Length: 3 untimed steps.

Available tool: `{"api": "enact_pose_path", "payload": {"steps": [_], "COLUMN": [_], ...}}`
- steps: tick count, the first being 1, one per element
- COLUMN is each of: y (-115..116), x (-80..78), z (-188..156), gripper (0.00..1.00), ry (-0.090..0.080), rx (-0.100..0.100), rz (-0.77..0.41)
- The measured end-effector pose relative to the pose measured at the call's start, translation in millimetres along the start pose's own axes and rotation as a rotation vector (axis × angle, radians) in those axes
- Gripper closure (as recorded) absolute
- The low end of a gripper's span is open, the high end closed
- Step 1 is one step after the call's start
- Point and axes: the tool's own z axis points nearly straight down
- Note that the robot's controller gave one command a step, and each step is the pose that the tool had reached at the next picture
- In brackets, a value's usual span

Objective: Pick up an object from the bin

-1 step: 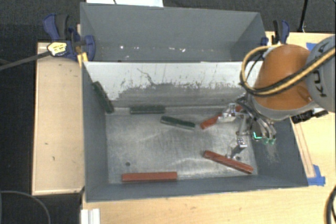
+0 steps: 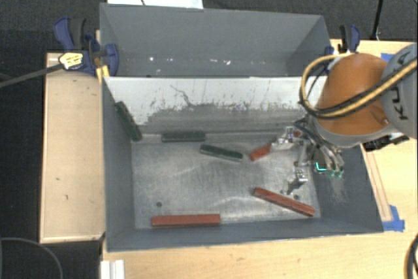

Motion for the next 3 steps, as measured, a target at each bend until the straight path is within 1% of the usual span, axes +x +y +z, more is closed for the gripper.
{"api": "enact_pose_path", "payload": {"steps": [1,2,3], "y": [-22.7,-22.7,-4.8], "x": [30.7,30.7,19.8], "z": [71.6,71.6,-122.2], "gripper": [1.00,1.00,1.00], "ry": [-0.012,-0.012,-0.010], "rx": [0.001,0.002,0.001], "rz": [-0.030,-0.031,-0.021]}}
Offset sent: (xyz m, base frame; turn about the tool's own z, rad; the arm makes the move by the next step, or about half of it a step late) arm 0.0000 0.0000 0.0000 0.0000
